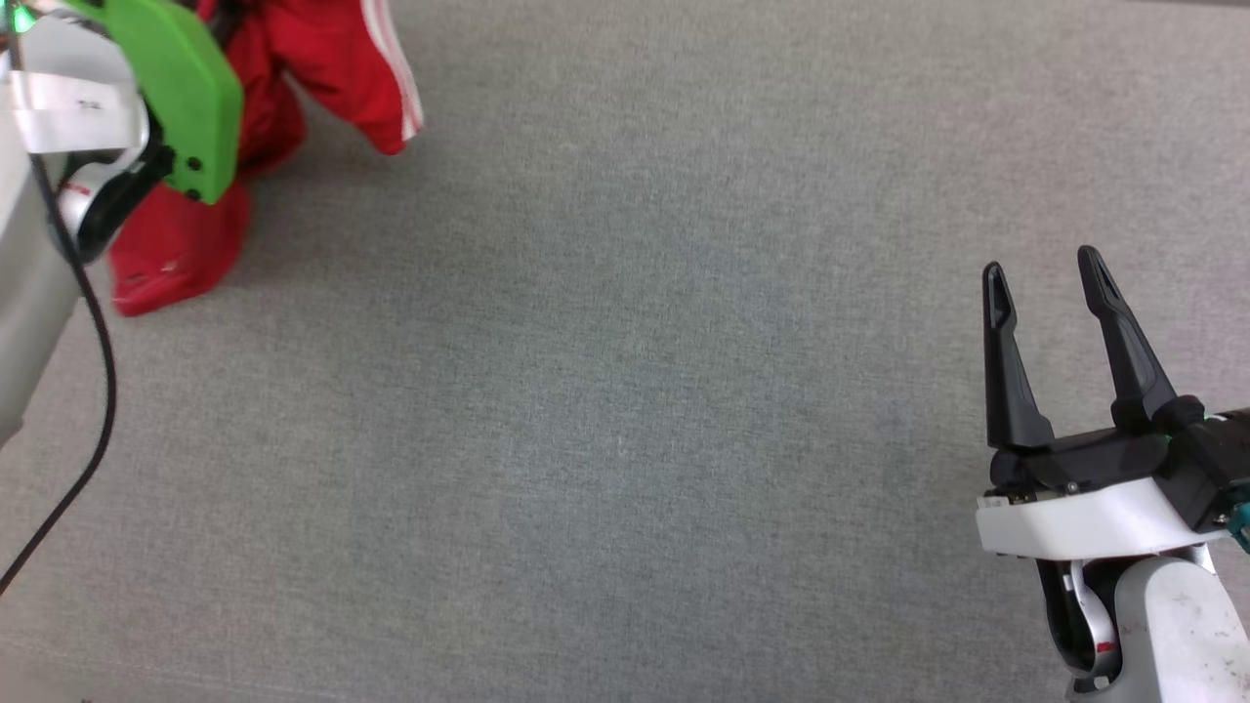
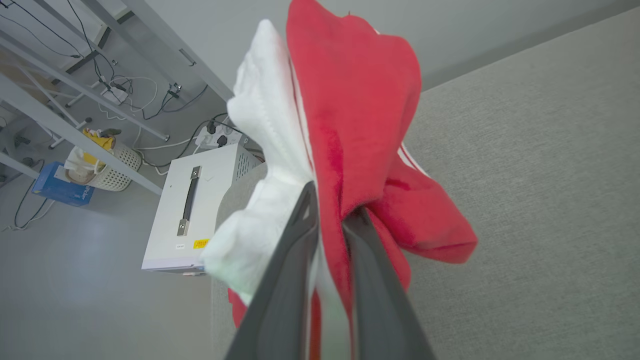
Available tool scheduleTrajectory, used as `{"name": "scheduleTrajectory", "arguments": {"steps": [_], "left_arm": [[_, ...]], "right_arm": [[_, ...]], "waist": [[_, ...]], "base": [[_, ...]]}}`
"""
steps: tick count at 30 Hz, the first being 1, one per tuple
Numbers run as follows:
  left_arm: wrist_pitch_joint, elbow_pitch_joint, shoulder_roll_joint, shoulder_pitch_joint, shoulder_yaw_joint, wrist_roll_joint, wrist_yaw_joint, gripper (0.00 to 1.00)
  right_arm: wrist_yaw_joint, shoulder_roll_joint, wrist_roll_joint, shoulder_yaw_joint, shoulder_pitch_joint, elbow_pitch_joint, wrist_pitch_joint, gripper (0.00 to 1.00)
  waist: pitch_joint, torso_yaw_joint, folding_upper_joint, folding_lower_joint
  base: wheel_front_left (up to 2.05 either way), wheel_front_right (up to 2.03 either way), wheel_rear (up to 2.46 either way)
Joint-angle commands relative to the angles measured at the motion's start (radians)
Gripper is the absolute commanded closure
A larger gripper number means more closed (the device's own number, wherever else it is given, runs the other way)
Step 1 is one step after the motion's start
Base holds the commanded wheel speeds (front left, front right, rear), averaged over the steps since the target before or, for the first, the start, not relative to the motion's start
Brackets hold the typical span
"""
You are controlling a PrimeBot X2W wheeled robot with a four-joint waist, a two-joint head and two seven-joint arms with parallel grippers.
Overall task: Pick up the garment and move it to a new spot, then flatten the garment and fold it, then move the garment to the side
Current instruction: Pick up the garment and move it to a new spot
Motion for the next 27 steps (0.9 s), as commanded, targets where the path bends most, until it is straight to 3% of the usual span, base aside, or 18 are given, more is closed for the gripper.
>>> {"name": "scheduleTrajectory", "arguments": {"steps": [1, 12, 19, 27], "left_arm": [[-0.014, -0.031, -0.008, -0.032, -0.015, 0.013, -0.003, 1.00], [-0.010, -0.277, -0.096, -0.036, -0.134, 0.069, -0.002, 1.00], [-0.013, -0.291, -0.236, -0.002, -0.206, 0.071, -0.002, 1.00], [-0.074, -0.162, -0.427, 0.057, -0.327, 0.091, -0.002, 1.00]], "right_arm": [[-0.001, 0.003, 0.010, -0.006, 0.017, 0.003, -0.009, 0.00], [-0.001, 0.005, 0.069, -0.038, 0.068, 0.005, -0.009, 0.00], [-0.001, 0.005, 0.091, -0.042, 0.054, -0.001, -0.009, 0.00], [-0.001, 0.005, 0.112, -0.052, 0.035, -0.003, -0.009, 0.00]], "waist": [[-0.070, -0.004, -0.0001, 0.0000], [-0.134, -0.095, -0.0001, 0.0000], [-0.101, -0.189, -0.0001, 0.0000], [-0.027, -0.276, -0.0001, 0.0000]], "base": [[0.00, 0.00, 0.00], [0.00, 0.00, 0.00], [0.00, 0.00, 0.00], [0.00, 0.00, 0.00]]}}
